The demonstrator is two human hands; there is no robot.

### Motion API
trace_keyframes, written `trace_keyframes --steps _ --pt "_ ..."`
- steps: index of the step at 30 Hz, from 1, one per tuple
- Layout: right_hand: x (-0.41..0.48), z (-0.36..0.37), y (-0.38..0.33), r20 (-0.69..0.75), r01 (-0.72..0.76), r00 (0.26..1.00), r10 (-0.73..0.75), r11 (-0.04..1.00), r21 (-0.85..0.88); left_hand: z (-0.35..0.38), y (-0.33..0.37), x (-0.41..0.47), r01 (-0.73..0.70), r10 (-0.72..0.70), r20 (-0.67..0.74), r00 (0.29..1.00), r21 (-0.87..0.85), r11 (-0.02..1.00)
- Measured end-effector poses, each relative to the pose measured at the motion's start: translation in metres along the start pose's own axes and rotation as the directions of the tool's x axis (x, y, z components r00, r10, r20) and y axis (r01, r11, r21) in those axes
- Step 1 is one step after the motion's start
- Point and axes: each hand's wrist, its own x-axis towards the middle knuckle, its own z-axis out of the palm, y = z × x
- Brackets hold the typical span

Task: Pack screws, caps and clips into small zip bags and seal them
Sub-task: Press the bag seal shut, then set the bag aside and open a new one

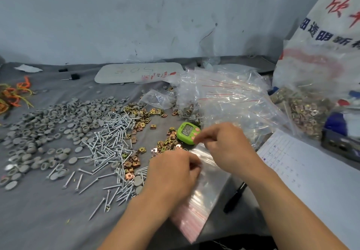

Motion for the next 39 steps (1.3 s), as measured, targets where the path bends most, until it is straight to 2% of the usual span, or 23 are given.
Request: trace_keyframes --steps 3,5,7,9,11,12,14,15,16,18,19,21,24,26,27,29,30,31,33,34,35,37,39 --pt "0.001 -0.005 -0.001 0.071 -0.025 0.997 0.006 0.96 0.279 -0.003 -0.011 0.002 0.121 -0.151 -0.101 0.983 -0.252 0.96" --pt "-0.001 -0.005 -0.001 0.121 -0.037 0.993 0.002 0.958 0.285 -0.007 -0.017 0.006 0.161 -0.246 -0.13 0.96 -0.46 0.873" --pt "-0.004 -0.003 0.002 0.12 -0.019 0.993 0.004 0.992 0.123 -0.013 -0.02 0.008 0.176 -0.371 -0.158 0.915 -0.673 0.719" --pt "-0.006 -0.003 0.0 0.074 0.003 0.997 -0.003 1.0 -0.001 -0.022 -0.023 0.009 0.166 -0.504 -0.124 0.855 -0.855 0.491" --pt "-0.008 -0.004 -0.005 -0.03 0.008 1.0 -0.006 0.999 0.038 -0.033 -0.028 0.008 0.128 -0.584 -0.074 0.809 -0.946 0.296" --pt "-0.01 -0.004 -0.009 -0.081 0.015 0.997 -0.009 0.997 0.073 -0.037 -0.032 0.007 0.118 -0.606 -0.057 0.793 -0.962 0.246" --pt "-0.016 -0.001 -0.022 -0.075 0.023 0.997 -0.017 0.997 0.078 -0.042 -0.038 0.006 0.136 -0.615 -0.034 0.788 -0.964 0.227" --pt "-0.021 0.004 -0.03 0.004 0.022 1.0 -0.022 0.999 0.028 -0.043 -0.039 0.006 0.149 -0.608 -0.02 0.794 -0.963 0.226" --pt "-0.026 0.011 -0.037 0.116 0.046 0.993 -0.037 0.996 -0.076 -0.043 -0.038 0.005 0.152 -0.603 -0.01 0.798 -0.964 0.217" --pt "-0.033 0.027 -0.05 0.289 0.174 0.955 -0.072 0.923 -0.344 -0.045 -0.035 0.006 0.102 -0.612 -0.03 0.791 -0.979 0.179" --pt "-0.034 0.034 -0.054 0.319 0.21 0.945 -0.076 0.886 -0.412 -0.047 -0.035 0.006 0.055 -0.619 -0.054 0.783 -0.986 0.156" --pt "-0.033 0.038 -0.055 0.326 0.19 0.945 -0.028 0.858 -0.478 -0.052 -0.038 0.005 -0.02 -0.632 -0.095 0.769 -0.992 0.125" --pt "-0.032 0.036 -0.06 0.293 0.195 0.955 -0.043 0.836 -0.513 -0.057 -0.047 0.002 -0.002 -0.655 -0.098 0.749 -0.989 0.145" --pt "-0.029 0.037 -0.064 0.229 0.193 0.969 -0.097 0.875 -0.444 -0.059 -0.052 0.001 0.052 -0.675 -0.084 0.733 -0.983 0.178" --pt "-0.028 0.038 -0.068 0.175 0.169 0.978 -0.114 0.923 -0.345 -0.059 -0.054 0.001 0.084 -0.684 -0.076 0.726 -0.977 0.198" --pt "-0.025 0.041 -0.075 0.099 0.053 0.994 -0.055 0.998 0.022 -0.061 -0.057 0.0 0.139 -0.682 -0.057 0.729 -0.963 0.229" --pt "-0.022 0.043 -0.078 0.11 -0.014 0.994 -0.013 0.969 0.246 -0.062 -0.058 -0.001 0.16 -0.675 -0.046 0.736 -0.957 0.24" --pt "-0.018 0.046 -0.082 0.147 -0.09 0.989 0.025 0.885 0.457 -0.063 -0.06 -0.001 0.179 -0.669 -0.038 0.743 -0.951 0.253" --pt "-0.011 0.051 -0.088 0.213 -0.217 0.973 0.086 0.648 0.73 -0.063 -0.065 -0.003 0.22 -0.656 -0.016 0.755 -0.935 0.277" --pt "-0.008 0.053 -0.092 0.208 -0.23 0.972 0.105 0.579 0.782 -0.062 -0.068 -0.003 0.24 -0.643 0.004 0.766 -0.93 0.28" --pt "-0.006 0.053 -0.097 0.185 -0.222 0.975 0.124 0.564 0.795 -0.062 -0.07 -0.004 0.255 -0.627 0.027 0.778 -0.926 0.277" --pt "-0.003 0.059 -0.102 0.131 -0.205 0.977 0.166 0.59 0.781 -0.064 -0.077 -0.007 0.242 -0.605 0.035 0.795 -0.934 0.264" --pt "-0.002 0.065 -0.107 0.096 -0.202 0.974 0.204 0.605 0.77 -0.068 -0.087 -0.013 0.18 -0.605 -0.033 0.796 -0.94 0.288"
